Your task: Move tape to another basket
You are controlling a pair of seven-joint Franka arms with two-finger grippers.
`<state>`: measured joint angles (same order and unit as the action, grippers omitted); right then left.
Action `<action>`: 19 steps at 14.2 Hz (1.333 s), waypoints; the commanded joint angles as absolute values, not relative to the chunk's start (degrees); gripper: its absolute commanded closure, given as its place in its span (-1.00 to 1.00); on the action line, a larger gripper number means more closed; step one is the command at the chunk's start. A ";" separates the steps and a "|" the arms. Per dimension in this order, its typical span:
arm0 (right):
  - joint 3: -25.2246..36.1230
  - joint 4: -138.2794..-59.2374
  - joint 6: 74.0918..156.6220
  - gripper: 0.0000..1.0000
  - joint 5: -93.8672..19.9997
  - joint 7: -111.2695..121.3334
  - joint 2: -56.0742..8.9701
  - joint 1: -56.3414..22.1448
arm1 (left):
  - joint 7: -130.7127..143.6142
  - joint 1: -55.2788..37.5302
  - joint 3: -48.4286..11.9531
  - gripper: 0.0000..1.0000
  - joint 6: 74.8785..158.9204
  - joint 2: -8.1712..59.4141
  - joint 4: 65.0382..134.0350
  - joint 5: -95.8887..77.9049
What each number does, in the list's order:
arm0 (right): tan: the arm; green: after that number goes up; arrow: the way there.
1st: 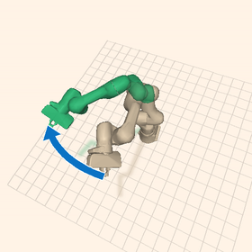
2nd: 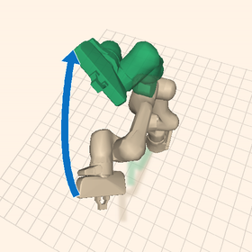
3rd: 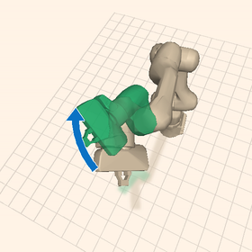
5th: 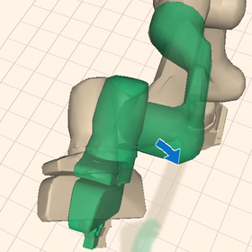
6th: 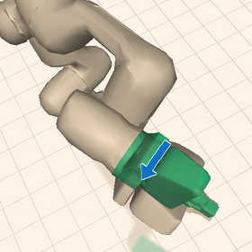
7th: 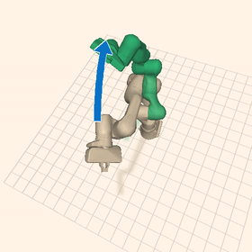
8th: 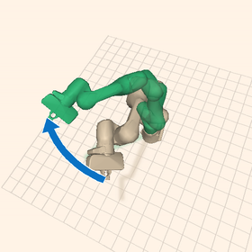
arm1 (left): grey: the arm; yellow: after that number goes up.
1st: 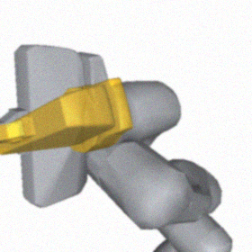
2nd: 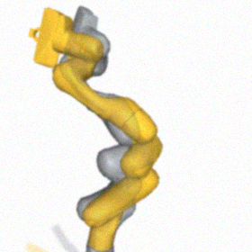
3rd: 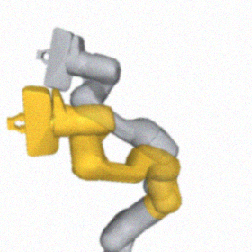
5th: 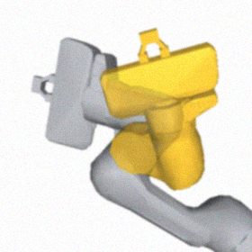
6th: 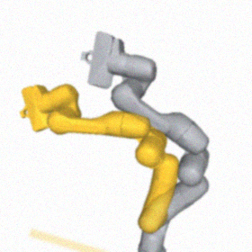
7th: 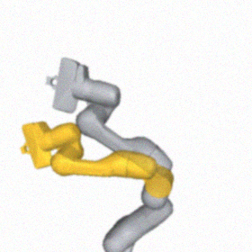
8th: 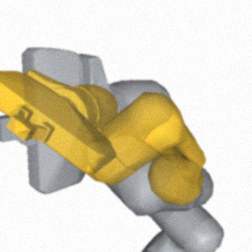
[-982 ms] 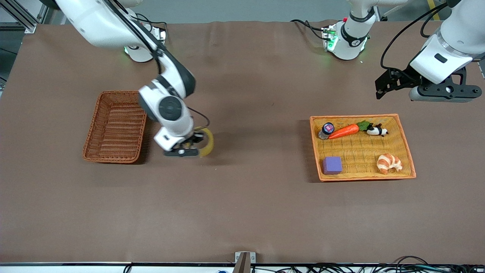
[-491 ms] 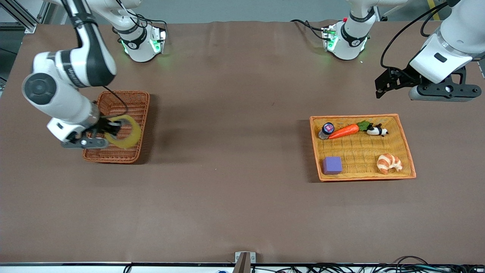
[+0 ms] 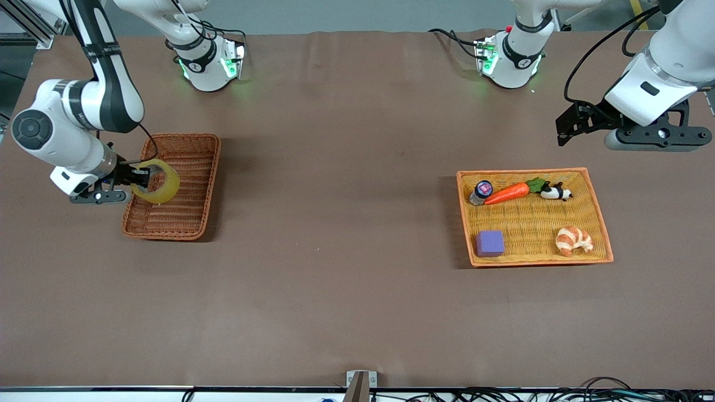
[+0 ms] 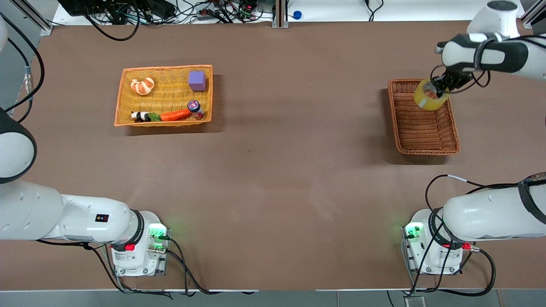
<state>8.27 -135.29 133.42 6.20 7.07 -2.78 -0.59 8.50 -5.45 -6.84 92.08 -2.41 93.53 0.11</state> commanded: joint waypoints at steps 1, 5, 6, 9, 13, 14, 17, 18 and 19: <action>9.14 -141.32 141.13 0.99 4.92 7.91 -2.89 -0.97 | 8.26 -5.71 -6.86 -1.00 91.32 -1.06 91.23 1.14; 9.23 -142.29 147.56 0.94 4.83 7.82 -8.16 -0.88 | 8.00 -5.62 -6.86 -1.00 91.32 -0.62 90.79 1.49; 9.23 -142.47 148.26 0.91 4.83 7.82 -8.61 -0.88 | 8.09 -5.54 -6.86 -1.00 91.32 -0.62 90.79 1.49; 9.23 -142.73 148.36 0.42 4.83 7.82 -9.92 -1.05 | 8.17 -5.54 -6.86 -1.00 91.32 -0.62 90.88 1.41; 8.88 -141.51 146.52 -1.00 4.75 7.21 -7.92 -0.79 | 8.35 -5.71 -6.94 -1.00 91.32 -0.62 90.79 1.41; 8.96 -140.11 144.86 -1.00 4.57 7.21 -6.61 -0.79 | 8.35 -5.63 -6.94 -1.00 91.32 -0.62 90.79 1.41; 8.53 -133.71 136.09 -1.00 4.48 3.54 -1.24 -1.14 | 8.35 -5.63 -6.94 -1.00 91.32 -0.62 90.88 1.41; 7.48 -130.29 132.14 -1.00 4.48 -0.05 -0.10 -1.14 | 8.35 -5.63 -6.94 -1.00 91.32 -0.62 90.88 1.41; 6.08 -126.34 128.45 -1.00 4.48 -1.65 0.17 -1.06 | 8.35 -5.63 -6.94 -1.00 91.32 -0.62 90.88 1.41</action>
